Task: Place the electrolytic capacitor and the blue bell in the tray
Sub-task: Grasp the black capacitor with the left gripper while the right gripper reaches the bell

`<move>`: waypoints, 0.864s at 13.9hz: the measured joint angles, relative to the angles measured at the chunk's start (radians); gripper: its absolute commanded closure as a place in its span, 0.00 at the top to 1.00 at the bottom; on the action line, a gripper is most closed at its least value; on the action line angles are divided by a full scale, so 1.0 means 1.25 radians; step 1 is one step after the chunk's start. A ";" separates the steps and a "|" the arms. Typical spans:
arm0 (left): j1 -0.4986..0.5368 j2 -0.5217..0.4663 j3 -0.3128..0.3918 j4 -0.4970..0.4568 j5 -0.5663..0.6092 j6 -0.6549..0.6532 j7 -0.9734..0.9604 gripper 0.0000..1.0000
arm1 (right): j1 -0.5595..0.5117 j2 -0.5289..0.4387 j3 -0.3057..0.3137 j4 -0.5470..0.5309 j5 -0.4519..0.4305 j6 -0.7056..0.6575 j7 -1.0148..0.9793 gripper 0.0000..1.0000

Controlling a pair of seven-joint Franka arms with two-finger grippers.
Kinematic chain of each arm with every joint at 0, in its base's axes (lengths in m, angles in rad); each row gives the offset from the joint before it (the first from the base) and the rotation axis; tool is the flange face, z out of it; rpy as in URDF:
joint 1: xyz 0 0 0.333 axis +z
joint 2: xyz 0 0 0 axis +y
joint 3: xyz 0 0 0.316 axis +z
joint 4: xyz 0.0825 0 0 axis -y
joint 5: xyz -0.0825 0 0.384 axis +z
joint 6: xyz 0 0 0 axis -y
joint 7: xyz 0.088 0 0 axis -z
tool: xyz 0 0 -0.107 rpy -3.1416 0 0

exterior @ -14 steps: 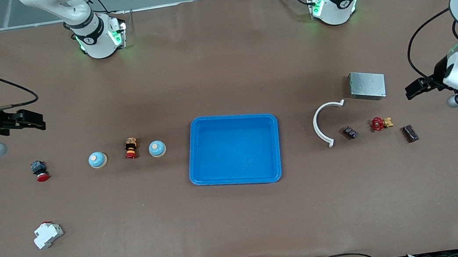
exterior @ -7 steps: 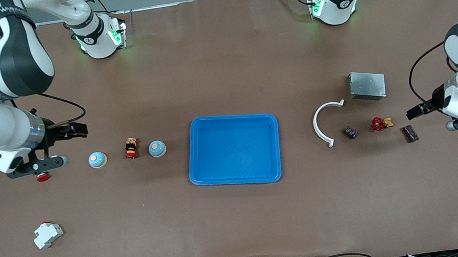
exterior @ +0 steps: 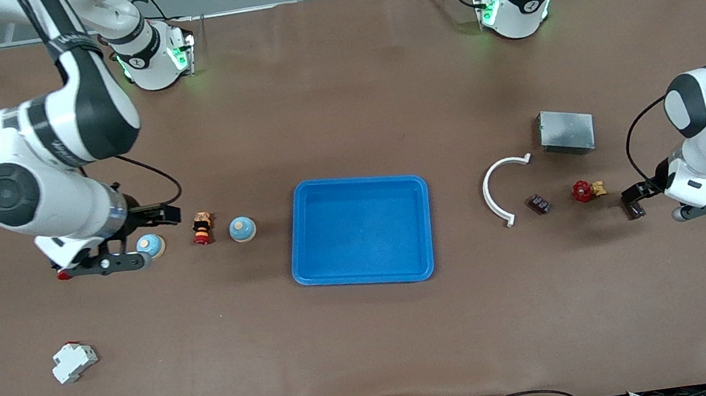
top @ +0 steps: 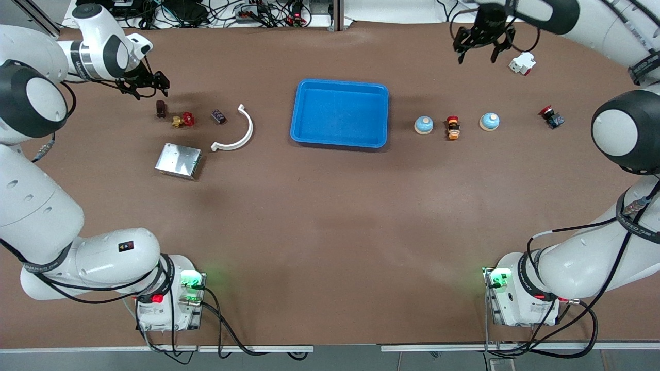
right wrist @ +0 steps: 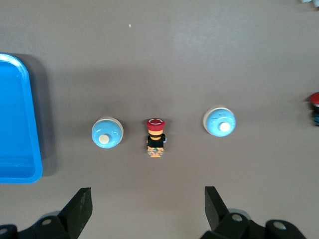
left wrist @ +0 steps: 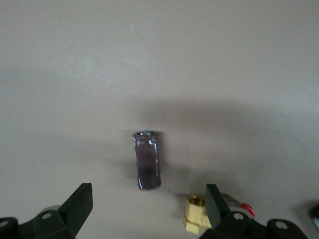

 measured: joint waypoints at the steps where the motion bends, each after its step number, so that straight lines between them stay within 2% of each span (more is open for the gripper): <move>1: 0.005 0.014 0.000 -0.003 0.000 0.024 0.000 0.97 | 0.007 0.000 0.000 -0.025 0.006 0.025 0.004 1.00; 5: 0.016 0.055 0.000 -0.032 0.000 0.124 0.000 0.90 | 0.019 -0.003 0.000 -0.125 0.040 0.152 0.004 1.00; 8: 0.016 0.080 -0.003 -0.037 0.000 0.161 0.000 0.78 | 0.063 -0.012 0.001 -0.227 0.045 0.298 0.053 1.00; 10: 0.016 0.086 -0.003 -0.038 0.000 0.164 0.000 0.61 | 0.107 -0.016 0.001 -0.279 0.045 0.380 0.103 1.00; 11: 0.016 0.087 -0.003 -0.038 0.000 0.165 0.000 0.50 | 0.124 -0.016 0.001 -0.294 0.045 0.408 0.120 1.00; 12: 0.016 0.087 -0.003 -0.038 0.000 0.165 0.000 0.34 | 0.136 -0.016 0.001 -0.302 0.045 0.424 0.132 1.00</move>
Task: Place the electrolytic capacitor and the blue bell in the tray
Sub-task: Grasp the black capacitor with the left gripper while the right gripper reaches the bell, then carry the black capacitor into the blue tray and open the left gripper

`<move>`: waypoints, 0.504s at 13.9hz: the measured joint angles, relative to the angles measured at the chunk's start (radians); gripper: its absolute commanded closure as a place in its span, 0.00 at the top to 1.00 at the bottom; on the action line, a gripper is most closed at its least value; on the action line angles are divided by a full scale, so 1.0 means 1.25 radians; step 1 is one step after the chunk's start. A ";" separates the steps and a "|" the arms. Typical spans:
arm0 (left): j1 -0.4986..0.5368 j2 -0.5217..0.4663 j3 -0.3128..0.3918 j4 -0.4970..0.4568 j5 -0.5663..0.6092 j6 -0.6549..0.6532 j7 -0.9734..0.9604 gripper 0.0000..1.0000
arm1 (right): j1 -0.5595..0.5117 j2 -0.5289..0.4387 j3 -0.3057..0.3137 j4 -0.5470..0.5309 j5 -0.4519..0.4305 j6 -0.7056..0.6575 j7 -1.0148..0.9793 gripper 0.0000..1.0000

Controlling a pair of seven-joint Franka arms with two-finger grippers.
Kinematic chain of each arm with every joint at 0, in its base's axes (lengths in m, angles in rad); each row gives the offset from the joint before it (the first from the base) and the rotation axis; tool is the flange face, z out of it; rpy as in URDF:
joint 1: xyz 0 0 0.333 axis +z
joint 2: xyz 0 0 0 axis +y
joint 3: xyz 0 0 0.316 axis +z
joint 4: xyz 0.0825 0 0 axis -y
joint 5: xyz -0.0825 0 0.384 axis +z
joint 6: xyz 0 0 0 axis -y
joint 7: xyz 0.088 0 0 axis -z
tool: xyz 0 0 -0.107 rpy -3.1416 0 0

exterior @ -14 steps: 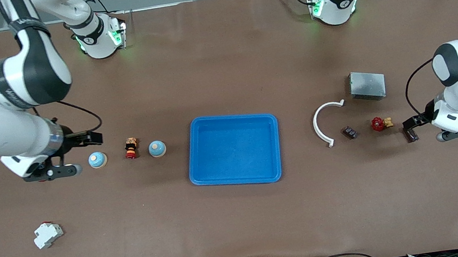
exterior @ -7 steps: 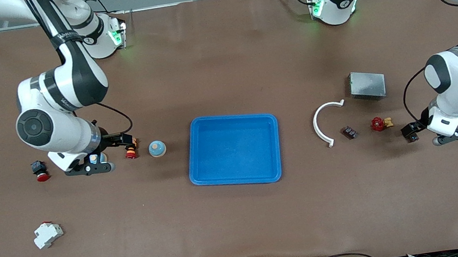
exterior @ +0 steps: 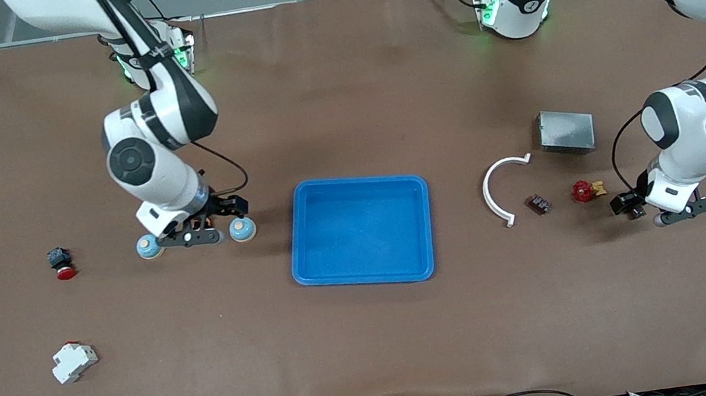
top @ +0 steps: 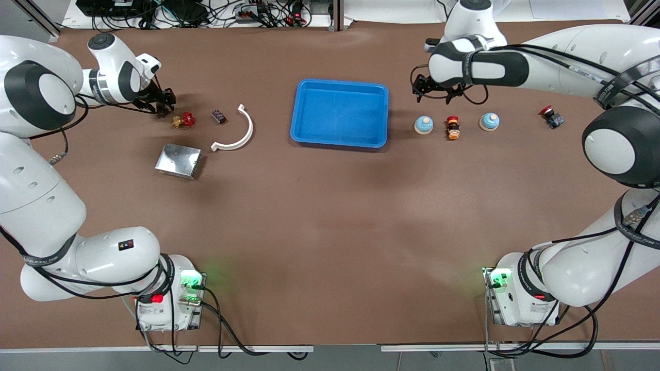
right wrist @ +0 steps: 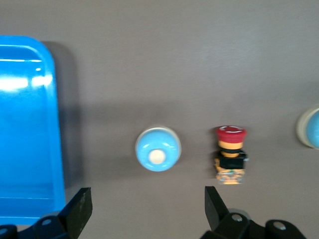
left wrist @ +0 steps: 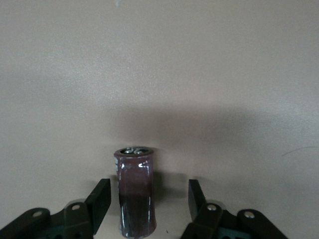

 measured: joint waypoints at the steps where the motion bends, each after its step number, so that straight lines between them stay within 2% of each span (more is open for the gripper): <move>1: 0.000 0.000 0.000 0.000 0.000 0.001 0.000 0.14 | 0.005 0.000 0.000 -0.003 0.000 0.007 0.004 1.00; 2: 0.000 0.000 0.000 0.000 0.000 0.002 0.000 0.00 | 0.006 0.000 -0.001 -0.003 0.000 0.009 0.004 1.00; 7: 0.000 -0.008 -0.001 0.000 0.001 0.003 0.000 0.00 | 0.006 0.022 -0.006 -0.020 -0.001 0.045 0.004 1.00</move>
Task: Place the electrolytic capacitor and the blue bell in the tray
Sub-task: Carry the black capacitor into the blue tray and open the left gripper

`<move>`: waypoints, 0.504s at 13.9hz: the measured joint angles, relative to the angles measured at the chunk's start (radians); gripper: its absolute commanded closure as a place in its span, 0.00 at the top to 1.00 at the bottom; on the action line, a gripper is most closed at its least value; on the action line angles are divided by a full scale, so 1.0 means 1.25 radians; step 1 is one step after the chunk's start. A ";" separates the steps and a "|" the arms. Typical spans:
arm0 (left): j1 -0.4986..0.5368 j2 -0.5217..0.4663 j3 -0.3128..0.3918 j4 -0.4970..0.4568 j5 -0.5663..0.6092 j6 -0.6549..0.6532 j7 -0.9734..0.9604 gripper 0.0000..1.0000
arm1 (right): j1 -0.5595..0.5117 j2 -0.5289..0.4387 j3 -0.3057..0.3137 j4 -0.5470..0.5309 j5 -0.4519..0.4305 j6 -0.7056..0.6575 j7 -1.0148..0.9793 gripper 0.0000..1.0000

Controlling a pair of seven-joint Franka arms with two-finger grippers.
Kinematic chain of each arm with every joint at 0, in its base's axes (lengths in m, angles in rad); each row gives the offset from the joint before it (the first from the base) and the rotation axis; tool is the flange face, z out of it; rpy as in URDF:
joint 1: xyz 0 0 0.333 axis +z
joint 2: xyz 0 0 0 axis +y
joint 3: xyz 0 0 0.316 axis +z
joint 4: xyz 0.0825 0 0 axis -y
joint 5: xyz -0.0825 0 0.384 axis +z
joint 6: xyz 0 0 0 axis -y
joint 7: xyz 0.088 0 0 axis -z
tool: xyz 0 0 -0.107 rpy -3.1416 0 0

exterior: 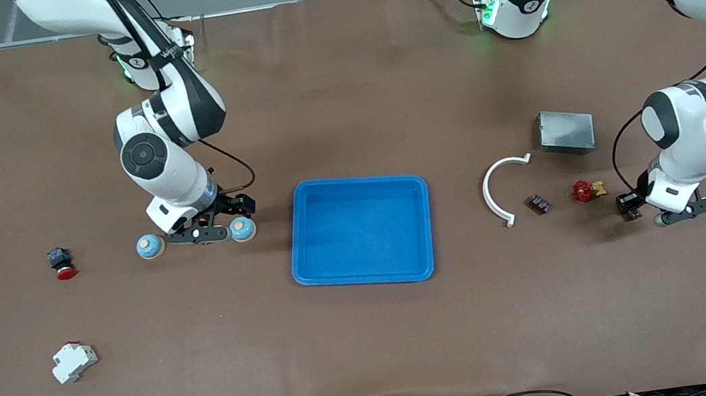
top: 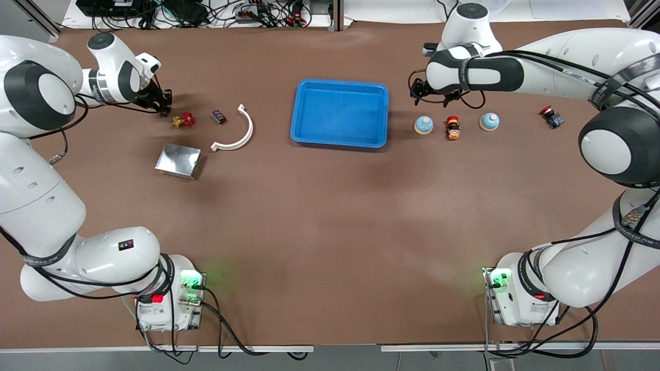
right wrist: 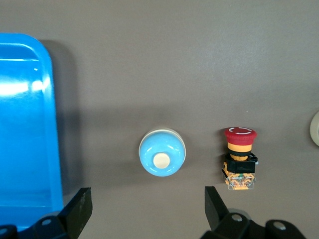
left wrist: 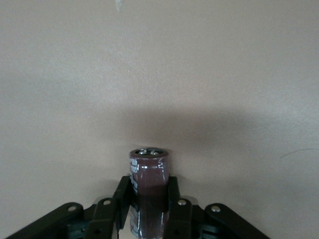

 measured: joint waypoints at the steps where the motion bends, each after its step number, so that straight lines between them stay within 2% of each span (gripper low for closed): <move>1: 0.000 -0.013 -0.003 -0.001 0.000 -0.007 0.000 0.00 | 0.000 0.011 0.000 -0.001 0.000 0.008 0.000 1.00; 7: -0.003 -0.173 -0.113 0.020 -0.003 -0.217 -0.014 0.00 | 0.000 0.054 0.001 -0.001 0.000 0.029 0.000 1.00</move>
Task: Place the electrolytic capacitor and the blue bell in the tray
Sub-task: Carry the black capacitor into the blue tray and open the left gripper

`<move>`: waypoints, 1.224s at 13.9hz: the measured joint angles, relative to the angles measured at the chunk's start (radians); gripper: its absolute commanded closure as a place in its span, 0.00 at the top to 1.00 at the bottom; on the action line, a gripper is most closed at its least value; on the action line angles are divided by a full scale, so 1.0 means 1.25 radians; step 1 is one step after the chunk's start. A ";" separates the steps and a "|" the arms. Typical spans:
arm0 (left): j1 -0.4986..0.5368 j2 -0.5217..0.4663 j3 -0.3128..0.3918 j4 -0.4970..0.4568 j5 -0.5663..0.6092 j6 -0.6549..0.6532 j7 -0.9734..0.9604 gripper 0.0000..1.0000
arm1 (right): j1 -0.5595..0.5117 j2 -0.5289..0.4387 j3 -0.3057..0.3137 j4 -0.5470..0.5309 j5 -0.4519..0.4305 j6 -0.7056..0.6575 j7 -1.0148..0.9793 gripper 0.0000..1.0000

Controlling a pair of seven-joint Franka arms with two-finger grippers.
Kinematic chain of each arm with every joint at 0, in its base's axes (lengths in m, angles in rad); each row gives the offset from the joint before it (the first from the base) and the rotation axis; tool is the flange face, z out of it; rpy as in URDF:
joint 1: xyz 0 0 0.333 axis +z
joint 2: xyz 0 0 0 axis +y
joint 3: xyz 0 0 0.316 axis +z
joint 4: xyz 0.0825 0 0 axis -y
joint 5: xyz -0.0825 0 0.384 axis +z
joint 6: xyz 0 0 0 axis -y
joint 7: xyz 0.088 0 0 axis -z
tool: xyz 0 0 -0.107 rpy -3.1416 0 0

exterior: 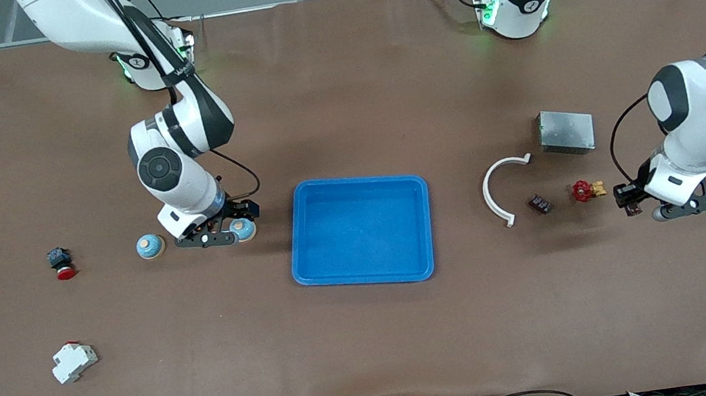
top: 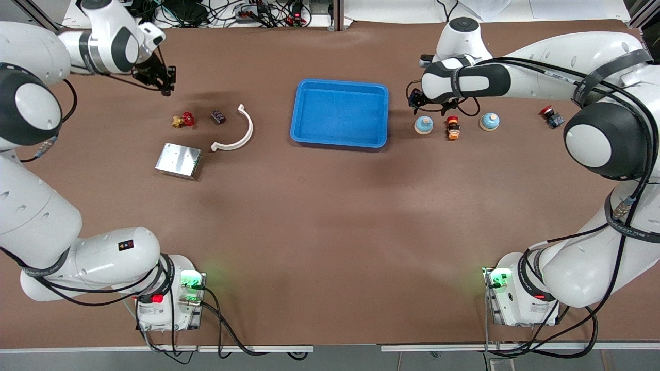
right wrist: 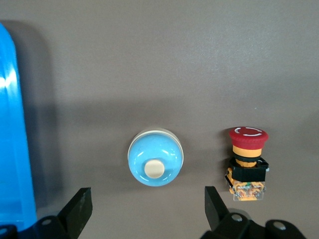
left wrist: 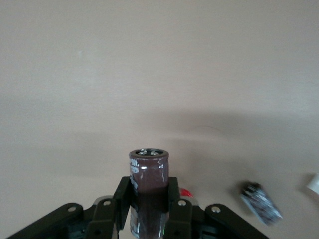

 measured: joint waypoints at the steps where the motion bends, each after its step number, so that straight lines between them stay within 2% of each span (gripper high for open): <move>1: 0.000 -0.009 -0.018 0.008 -0.003 -0.020 -0.019 0.00 | 0.000 0.007 0.000 0.000 0.000 0.005 0.000 1.00; 6: -0.027 0.014 -0.111 0.079 -0.008 -0.109 -0.219 0.00 | 0.000 0.049 0.000 0.000 0.000 0.085 0.000 1.00; 9: -0.125 0.058 -0.118 0.150 -0.008 -0.136 -0.376 0.00 | 0.000 0.064 -0.001 0.004 0.000 0.101 0.000 1.00; 17: -0.367 0.169 -0.121 0.268 -0.008 -0.138 -0.824 0.00 | -0.004 0.081 -0.005 0.016 0.000 0.107 0.000 1.00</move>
